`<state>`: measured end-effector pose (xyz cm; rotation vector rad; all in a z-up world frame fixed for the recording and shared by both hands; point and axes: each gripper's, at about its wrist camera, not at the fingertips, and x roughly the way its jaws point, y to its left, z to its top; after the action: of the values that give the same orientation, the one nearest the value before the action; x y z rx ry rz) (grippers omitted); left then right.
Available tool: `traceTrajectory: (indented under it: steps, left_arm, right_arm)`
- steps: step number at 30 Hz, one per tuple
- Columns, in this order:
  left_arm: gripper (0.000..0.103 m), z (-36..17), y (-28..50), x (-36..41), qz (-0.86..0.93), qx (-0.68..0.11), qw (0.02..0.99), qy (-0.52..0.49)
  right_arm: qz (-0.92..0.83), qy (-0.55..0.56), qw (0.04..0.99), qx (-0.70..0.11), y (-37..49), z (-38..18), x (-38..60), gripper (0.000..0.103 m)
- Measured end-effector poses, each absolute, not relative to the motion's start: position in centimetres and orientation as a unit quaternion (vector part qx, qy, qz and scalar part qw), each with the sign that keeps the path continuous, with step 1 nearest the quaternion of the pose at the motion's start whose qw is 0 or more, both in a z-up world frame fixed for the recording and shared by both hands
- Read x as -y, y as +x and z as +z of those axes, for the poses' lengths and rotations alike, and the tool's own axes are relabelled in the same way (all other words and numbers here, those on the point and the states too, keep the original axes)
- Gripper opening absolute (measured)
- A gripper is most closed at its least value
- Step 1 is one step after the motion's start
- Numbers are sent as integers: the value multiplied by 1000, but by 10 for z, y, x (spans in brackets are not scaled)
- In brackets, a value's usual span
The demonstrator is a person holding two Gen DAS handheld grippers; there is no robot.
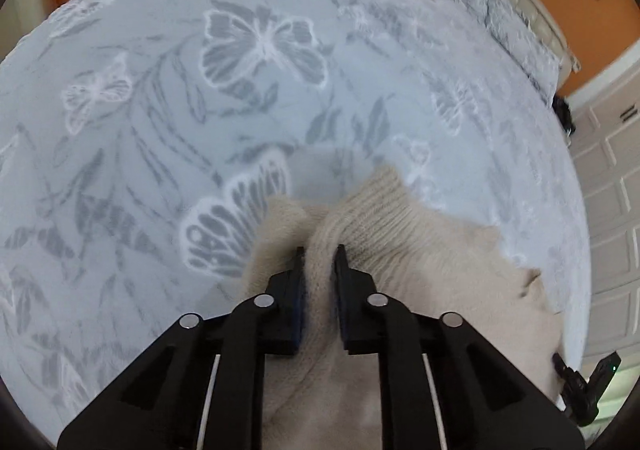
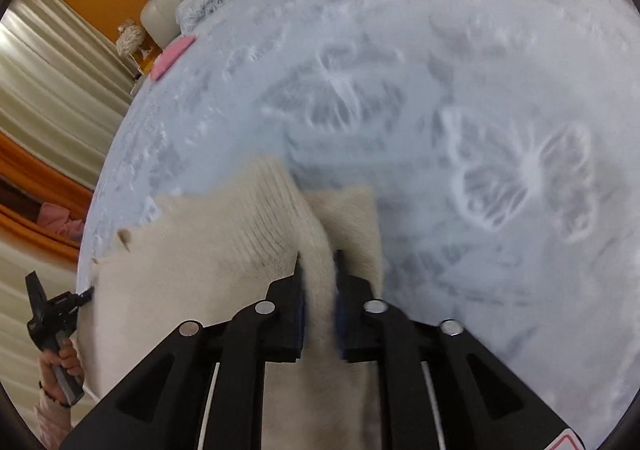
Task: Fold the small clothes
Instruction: 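Lower the folded hem onto the sweater and open both grippers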
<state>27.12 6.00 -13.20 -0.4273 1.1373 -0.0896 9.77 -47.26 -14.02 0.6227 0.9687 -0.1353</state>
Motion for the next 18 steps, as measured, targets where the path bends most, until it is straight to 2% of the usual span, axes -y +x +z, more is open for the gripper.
traceTrajectory:
  steps: [2,4,6,7,9,11,13,15,17,18]
  left_arm:
    - [19,-110,263,-56,-42,-523,830,-189]
    - [26,-87,253,-44,-52,-500,848,-166]
    - [38,-70,243,-22,-63,-481,863,-139]
    - [42,-69,241,-10,-69,-479,866,-124]
    - [55,-76,241,17,-73,-479,872,-75]
    - [55,-104,250,31,-58,-500,863,-43]
    - [53,-134,260,20,-42,-529,846,-56]
    - [51,-134,262,2,-49,-509,856,-76]
    - [51,-123,265,-12,-65,-494,862,-96]
    - [52,-121,269,-15,-65,-489,864,-98]
  right_arm:
    - [-70,276,862,-420,90,-109,465,19]
    - [-51,275,870,-406,90,-91,455,18]
    - [-19,280,867,-412,101,-88,437,18]
    - [-6,276,864,-422,108,-92,429,15]
    - [2,243,857,-454,128,-111,412,12]
    - [-48,199,846,-492,139,-144,417,6]
    - [-55,245,837,-486,135,-163,446,0]
    - [-81,287,826,-478,128,-154,464,0]
    - [-76,286,841,-453,124,-131,461,9]
    - [-58,280,844,-453,128,-126,453,9]
